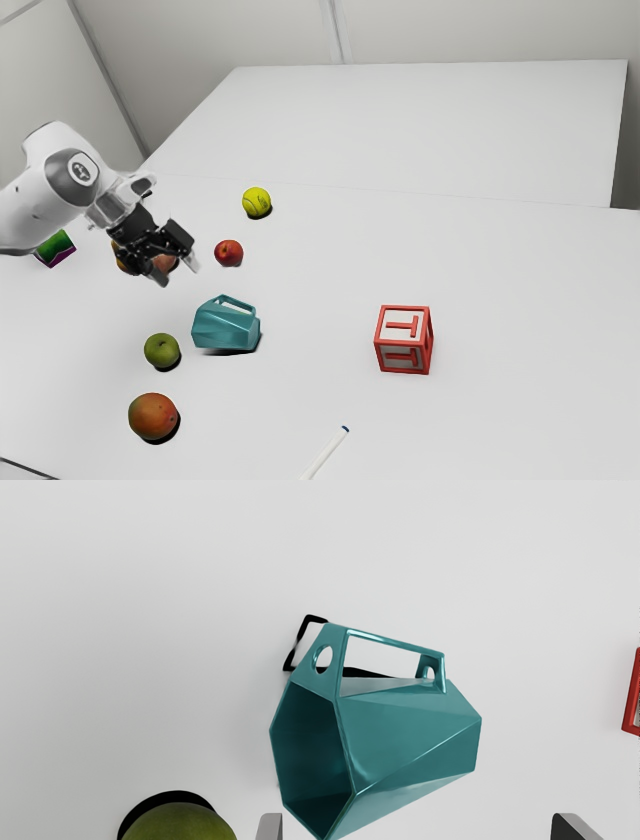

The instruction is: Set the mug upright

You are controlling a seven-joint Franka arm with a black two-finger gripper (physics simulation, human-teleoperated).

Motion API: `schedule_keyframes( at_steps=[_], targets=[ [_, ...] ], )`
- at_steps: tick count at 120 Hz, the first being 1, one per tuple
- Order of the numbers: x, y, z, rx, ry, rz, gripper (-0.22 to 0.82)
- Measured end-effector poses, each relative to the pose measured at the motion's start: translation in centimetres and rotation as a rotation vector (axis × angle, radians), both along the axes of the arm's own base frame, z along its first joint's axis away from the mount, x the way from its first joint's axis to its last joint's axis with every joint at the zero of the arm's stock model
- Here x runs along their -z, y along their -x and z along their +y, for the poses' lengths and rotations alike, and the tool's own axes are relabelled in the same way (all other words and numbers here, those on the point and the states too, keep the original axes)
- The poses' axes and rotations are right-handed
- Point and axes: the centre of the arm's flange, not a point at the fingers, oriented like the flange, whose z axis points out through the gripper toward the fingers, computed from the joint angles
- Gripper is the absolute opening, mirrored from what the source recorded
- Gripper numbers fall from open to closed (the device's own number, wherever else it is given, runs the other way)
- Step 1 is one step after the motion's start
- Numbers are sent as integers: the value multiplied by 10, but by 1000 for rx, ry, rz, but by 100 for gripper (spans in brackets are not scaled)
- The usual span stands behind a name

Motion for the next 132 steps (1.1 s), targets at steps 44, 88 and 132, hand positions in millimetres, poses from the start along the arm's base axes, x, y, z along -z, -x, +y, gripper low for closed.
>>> schedule_keyframes(
  at_steps=[44, 88, 132],
  targets=[
    [56, 13, 0, -63, 134, -67, 58],
    [79, 21, -6, -47, 232, -80, 58],
    [100, 32, -15, -66, 332, -60, 53]
  ],
)
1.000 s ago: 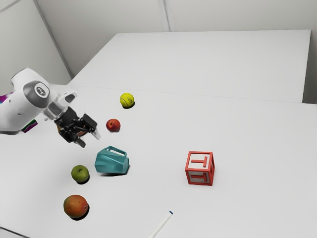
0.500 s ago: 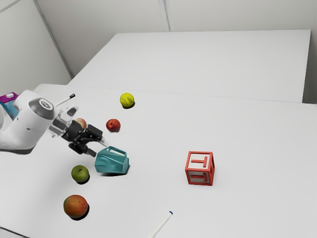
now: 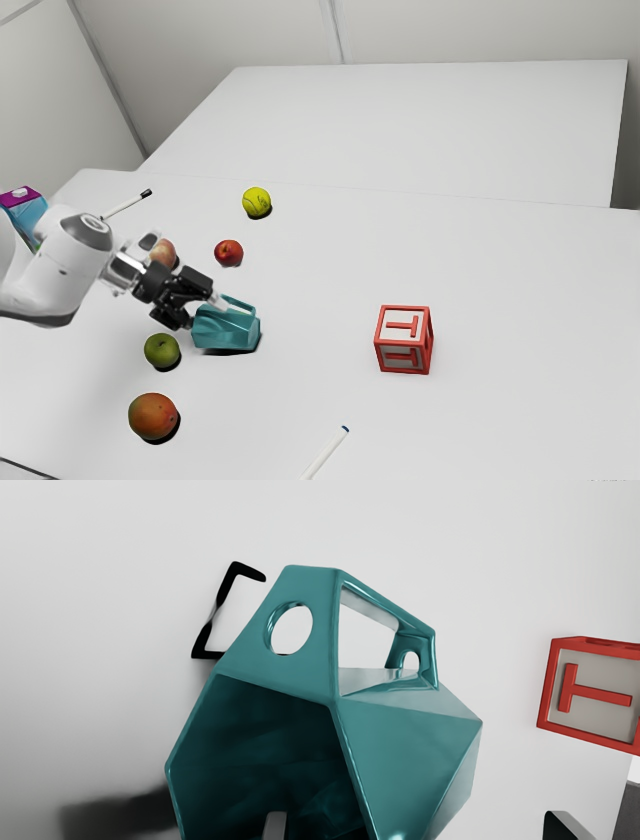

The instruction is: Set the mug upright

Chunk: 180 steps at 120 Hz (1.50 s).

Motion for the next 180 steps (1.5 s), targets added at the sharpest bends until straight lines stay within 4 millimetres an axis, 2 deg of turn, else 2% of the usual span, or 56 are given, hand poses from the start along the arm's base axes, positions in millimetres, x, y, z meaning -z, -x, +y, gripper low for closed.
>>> schedule_keyframes(
  at_steps=[10, 39, 53, 69, 95, 105, 117, 130, 152, 180],
  targets=[
    [1, 0, -2, -1, 14, -11, 45],
    [-3, -2, -3, 12, 23, -46, 6],
    [-7, -2, -4, 21, 18, -62, -3],
    [-21, -4, -7, 38, 10, -100, -12],
    [-49, -9, -15, 72, -3, -167, -13],
    [-67, -18, -16, 116, -39, -196, -14],
    [-103, -37, -15, 214, -136, -215, -15],
    [-121, -42, -25, 310, -244, -174, -16],
    [-131, -42, -49, 431, -453, -80, -17],
    [-128, -48, -51, 421, -673, -40, -18]
  ],
)
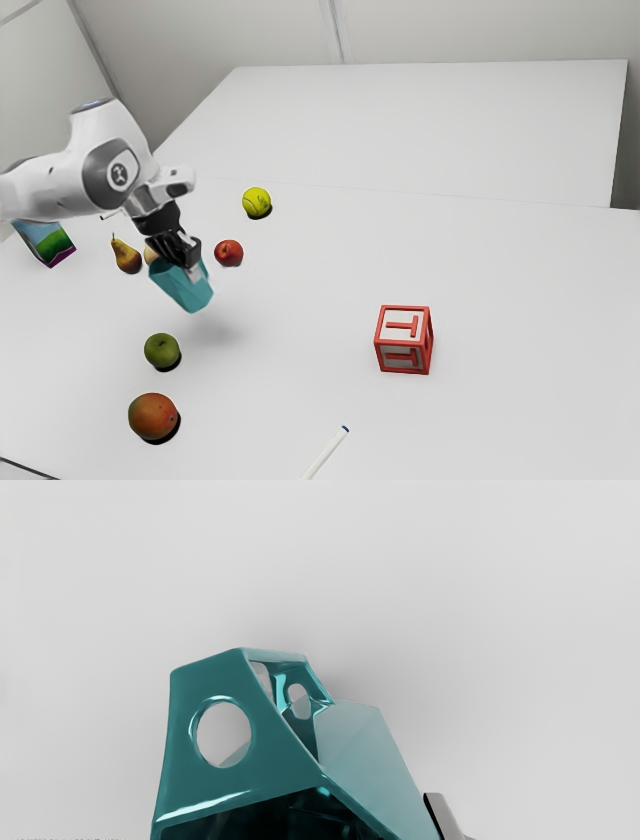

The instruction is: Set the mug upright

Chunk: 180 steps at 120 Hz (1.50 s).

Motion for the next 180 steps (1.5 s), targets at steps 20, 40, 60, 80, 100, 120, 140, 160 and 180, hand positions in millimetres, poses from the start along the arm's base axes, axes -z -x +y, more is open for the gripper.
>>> schedule_keyframes(
  at_steps=[20, 40, 60, 80, 100, 120, 140, 160, 180],
  targets=[
    [17, -4, -2, -30, -80, -46, -18],
    [32, -12, -7, -60, -116, -106, -18],
    [44, -15, -9, -96, -124, -118, -18],
    [57, -16, -12, -125, -124, -90, -18],
    [66, -17, -14, -148, -123, -71, -18],
    [76, -18, -16, -167, -122, -55, -18],
    [81, -19, -17, -184, -120, -48, -14],
    [72, -20, -17, -197, -107, -63, 1],
    [53, -22, -17, -216, -86, -94, 31]
  ],
)
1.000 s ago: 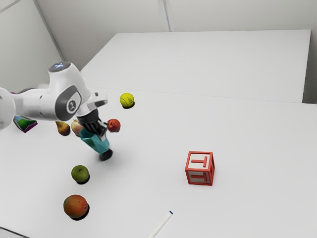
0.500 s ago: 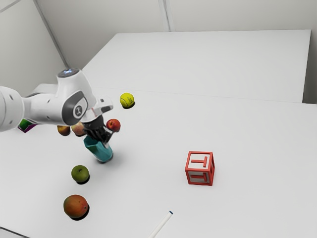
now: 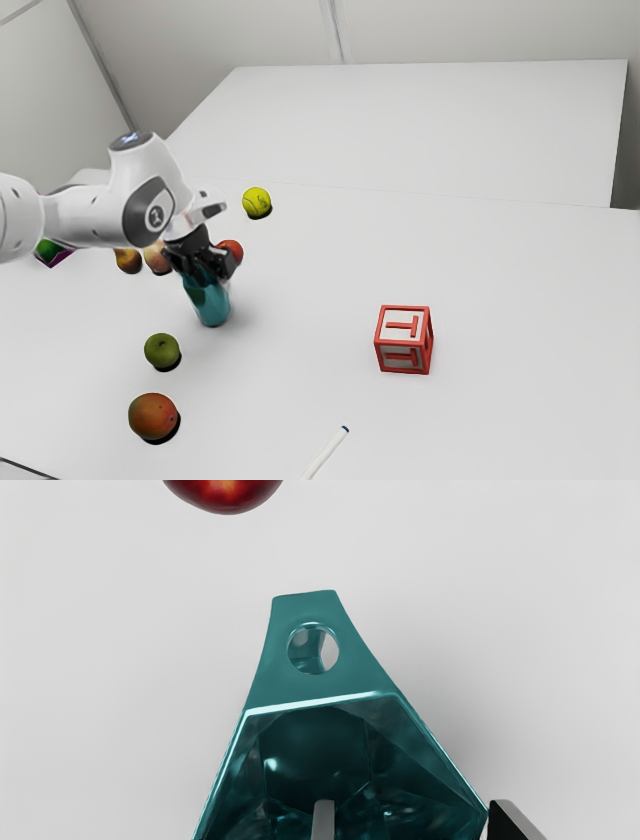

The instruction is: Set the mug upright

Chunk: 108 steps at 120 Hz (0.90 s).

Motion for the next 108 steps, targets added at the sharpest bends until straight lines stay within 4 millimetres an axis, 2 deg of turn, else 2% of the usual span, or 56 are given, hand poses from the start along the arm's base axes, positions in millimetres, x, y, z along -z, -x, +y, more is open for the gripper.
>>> schedule_keyframes(
  at_steps=[21, 50, 82, 108],
  targets=[
    [-52, -10, -2, 4, 4, -54, 47],
    [-138, -30, -16, 27, 35, -50, 55],
    [-206, -35, -12, 29, 46, -7, 58],
    [-245, -29, -11, 36, 37, 17, 58]
  ],
)
